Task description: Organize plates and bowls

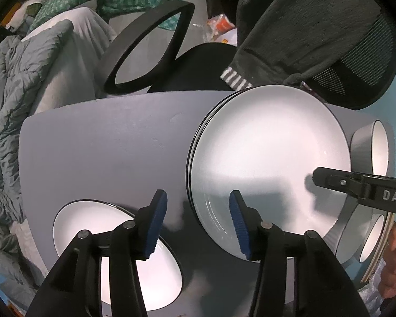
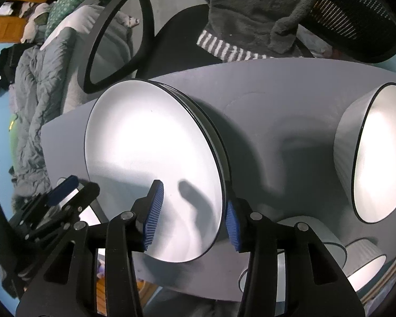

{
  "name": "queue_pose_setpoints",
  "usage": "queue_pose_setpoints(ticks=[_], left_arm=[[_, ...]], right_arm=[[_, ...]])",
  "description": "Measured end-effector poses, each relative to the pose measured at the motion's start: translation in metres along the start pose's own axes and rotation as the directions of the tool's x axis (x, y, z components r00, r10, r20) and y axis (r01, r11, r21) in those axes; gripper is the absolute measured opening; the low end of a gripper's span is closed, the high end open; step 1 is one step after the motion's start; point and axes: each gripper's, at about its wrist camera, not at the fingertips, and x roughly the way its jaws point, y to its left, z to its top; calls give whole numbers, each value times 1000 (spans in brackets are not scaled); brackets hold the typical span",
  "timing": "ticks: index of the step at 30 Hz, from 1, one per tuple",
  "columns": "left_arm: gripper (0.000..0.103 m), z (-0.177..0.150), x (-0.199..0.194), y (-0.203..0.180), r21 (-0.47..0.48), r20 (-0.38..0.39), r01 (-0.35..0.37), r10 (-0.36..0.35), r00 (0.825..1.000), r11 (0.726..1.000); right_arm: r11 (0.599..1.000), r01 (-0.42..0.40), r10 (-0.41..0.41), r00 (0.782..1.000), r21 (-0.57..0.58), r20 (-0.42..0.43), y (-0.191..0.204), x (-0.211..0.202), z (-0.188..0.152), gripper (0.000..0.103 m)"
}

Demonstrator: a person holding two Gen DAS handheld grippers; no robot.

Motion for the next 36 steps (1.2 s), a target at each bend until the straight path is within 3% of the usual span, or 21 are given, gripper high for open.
queue_pose_setpoints(ticks=[6, 11, 18, 27, 36], left_arm=[[51, -5, -7, 3, -10, 10, 18, -18, 1000, 1000], [51, -11, -13, 6, -11, 22, 31, -31, 999, 999], [51, -27, -29, 14, -20, 51, 32, -31, 998, 999], [59, -60, -60, 37, -43, 102, 14, -10, 995, 999], [70, -90, -82, 57, -69, 133, 10, -1, 991, 998]], right_arm=[[999, 20, -20, 1000, 25, 17, 1, -4, -2, 56], [999, 25, -26, 999, 19, 43, 3, -10, -5, 56], [992, 109, -101, 989, -67, 107, 24, -25, -19, 57], [943, 250, -206, 956, -218, 208, 63, -46, -45, 66], [892, 308, -226, 938, -331, 263, 99, -56, -72, 70]])
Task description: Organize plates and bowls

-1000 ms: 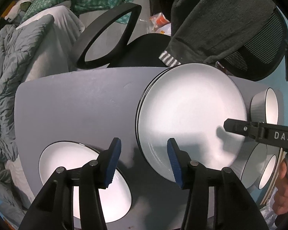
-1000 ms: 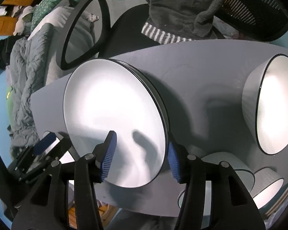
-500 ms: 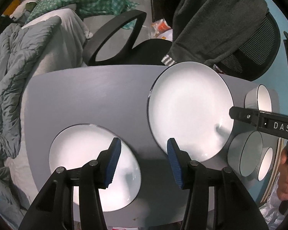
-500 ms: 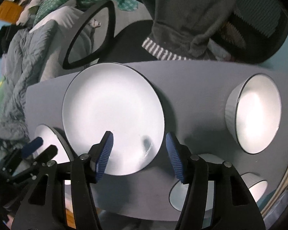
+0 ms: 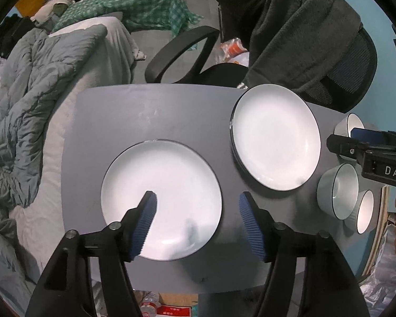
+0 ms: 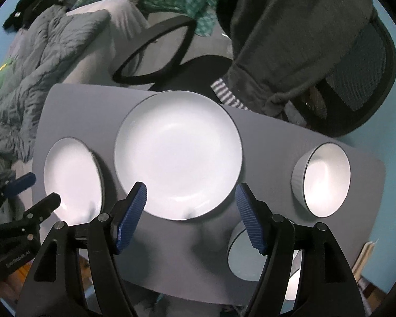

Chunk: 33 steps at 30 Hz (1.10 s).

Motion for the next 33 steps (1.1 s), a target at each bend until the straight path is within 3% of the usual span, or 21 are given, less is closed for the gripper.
queue_pose_setpoints(ticks=[16, 27, 33], left_arm=[[74, -49, -18, 63, -155, 32, -12, 17, 999, 988], [74, -84, -4, 122, -315, 0, -22, 23, 1000, 949], [74, -92, 18, 145, -382, -15, 8, -15, 1000, 924]], right_arm=[[973, 38, -40, 999, -229, -5, 68, -5, -12, 70], [920, 4, -22, 999, -392, -41, 127, 20, -1, 70], [903, -37, -1, 996, -429, -88, 149, 50, 13, 70]])
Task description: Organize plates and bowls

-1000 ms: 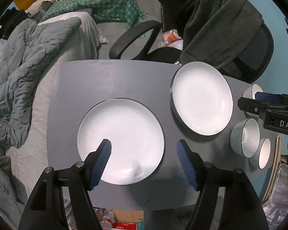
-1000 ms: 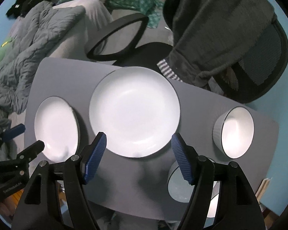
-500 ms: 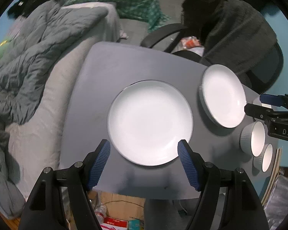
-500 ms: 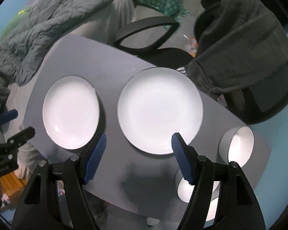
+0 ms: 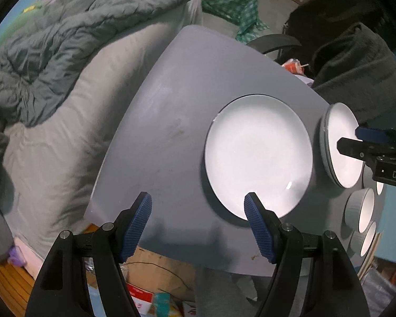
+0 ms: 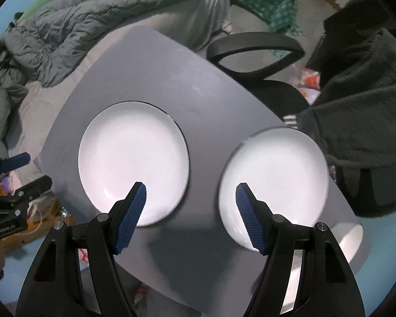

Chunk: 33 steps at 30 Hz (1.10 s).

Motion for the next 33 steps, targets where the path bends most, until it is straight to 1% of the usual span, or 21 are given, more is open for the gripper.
queue_pose_setpoints(ticks=[4, 8, 12, 17, 21, 23, 24, 25, 26, 28, 29, 30, 32, 33], left_arm=[[74, 5, 17, 11, -40, -20, 19, -20, 1000, 999], [74, 11, 30, 15, -50, -27, 29, -30, 999, 998], [74, 17, 40, 13, -39, -22, 33, -33, 999, 999], [74, 23, 51, 8, -21, -13, 32, -32, 999, 999], [74, 24, 58, 4, -12, -19, 34, -35, 999, 999], [74, 25, 63, 2, -10, -27, 40, -40, 999, 999], [74, 26, 65, 1, -10, -31, 45, -46, 998, 999], [74, 27, 67, 1, -11, -35, 48, -49, 998, 999], [74, 27, 68, 1, -13, -38, 52, -53, 998, 999], [74, 29, 71, 0, -13, -39, 63, -63, 997, 998], [72, 29, 72, 0, -15, -40, 64, -64, 997, 998], [69, 29, 72, 0, -17, -42, 65, -66, 997, 998], [51, 29, 73, -1, -24, -51, 76, -77, 996, 997], [45, 29, 75, -1, -26, -53, 78, -79, 995, 997]], right_arm=[[1000, -10, 10, 1000, -10, -11, 2, 17, 13, 70], [999, -25, 24, 999, -35, -21, 5, 38, 24, 70], [999, -28, 27, 999, -38, -30, 4, 59, 31, 70], [998, -51, 51, 999, -30, -12, 4, 71, 30, 70], [997, -73, 73, 997, -12, -18, 4, 79, 30, 66], [997, -76, 75, 997, -4, -23, 4, 82, 29, 65], [997, -73, 73, 997, -2, -24, 3, 83, 29, 64], [998, -70, 70, 997, 3, -25, 3, 85, 28, 58], [997, -73, 73, 997, 10, -30, 2, 86, 27, 56], [996, -87, 88, 995, 25, -48, 1, 90, 25, 44], [994, -102, 103, 994, 30, -45, 1, 89, 24, 42], [994, -109, 110, 993, 31, -43, 0, 89, 23, 36], [994, -104, 106, 994, 36, -36, 1, 87, 21, 35], [994, -101, 102, 994, 38, -33, 0, 86, 20, 34]])
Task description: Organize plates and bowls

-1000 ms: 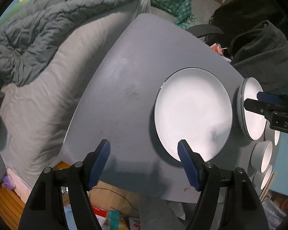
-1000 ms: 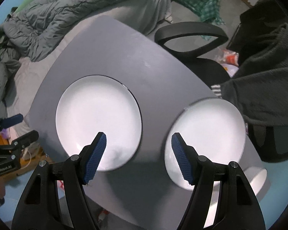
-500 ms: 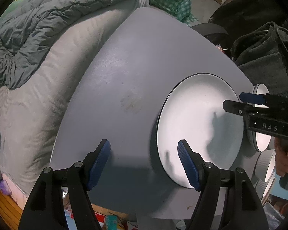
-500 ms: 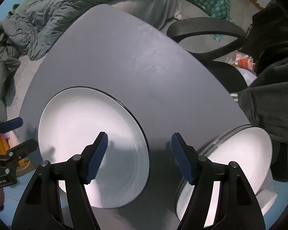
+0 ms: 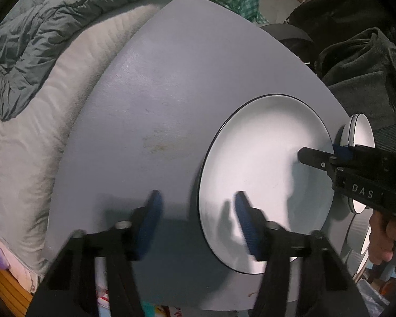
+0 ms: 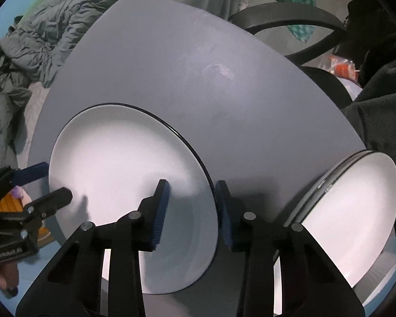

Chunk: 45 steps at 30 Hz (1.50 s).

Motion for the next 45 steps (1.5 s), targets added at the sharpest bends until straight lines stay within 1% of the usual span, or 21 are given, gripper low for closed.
queue_pose_setpoints(ticks=[1, 2, 3, 4, 5, 7, 8, 11, 13, 18, 23, 31, 36, 38, 40, 42, 45], left_arm=[[35, 0, 3, 1, -5, -10, 1, -1, 1000, 1000], [29, 1, 6, 2, -12, -22, 2, -2, 1000, 1000], [29, 1, 9, 3, -19, -35, 8, -9, 999, 1000], [27, 0, 11, 5, -30, -47, 35, -36, 998, 999], [25, 0, 12, 6, -33, -51, 46, -48, 998, 998], [23, -2, 13, 4, -21, -52, 51, -52, 997, 998], [23, -3, 14, 1, -1, -55, 53, -53, 997, 999], [22, -6, 13, -8, 57, -46, 1, 2, 999, 998], [23, -8, 13, -11, 85, -48, -15, 19, 999, 996], [23, -16, 14, -13, 123, -70, -15, 24, 997, 992], [23, -31, 19, -34, 181, -91, -19, 36, 995, 983], [23, -56, 27, -68, 253, -126, 13, 19, 992, 967], [23, -65, 30, -88, 297, -136, 27, 14, 991, 955], [23, -67, 33, -98, 315, -140, 29, 16, 990, 949], [23, -71, 36, -108, 338, -143, 31, 19, 990, 941], [23, -71, 39, -118, 350, -152, 36, 19, 988, 936], [23, -70, 44, -129, 371, -155, 42, 17, 988, 928]], right_arm=[[1000, 1, -1, 1000, 8, 5, -1, -1, -1, 32], [1000, -1, 1, 1000, 18, 9, -3, -2, -2, 30], [999, -7, 7, 1000, 32, 10, -5, -2, -3, 27], [999, -22, 22, 1000, 49, 6, -8, -2, -4, 25], [997, -45, 46, 999, 69, -3, -12, -2, -7, 24], [993, -78, 79, 997, 92, -13, -16, -1, -12, 20], [990, -92, 95, 995, 102, -16, -18, -1, -17, 19], [986, -104, 107, 994, 127, -18, -18, -1, -28, 18], [981, -115, 119, 993, 158, -17, -20, 0, -37, 17], [959, -158, 167, 986, 236, -18, -28, 0, -60, 15], [941, -170, 182, 983, 293, -13, -37, -2, -92, 15], [886, -184, 203, 979, 425, 1, -64, -6, -139, 15], [873, -179, 191, 981, 454, 20, -73, -12, -161, 15], [861, -179, 186, 982, 476, 33, -78, -16, -170, 15], [845, -184, 187, 981, 502, 45, -86, -19, -178, 15], [820, -190, 189, 980, 540, 58, -92, -19, -186, 15], [801, -188, 180, 981, 569, 72, -100, -18, -193, 15]])
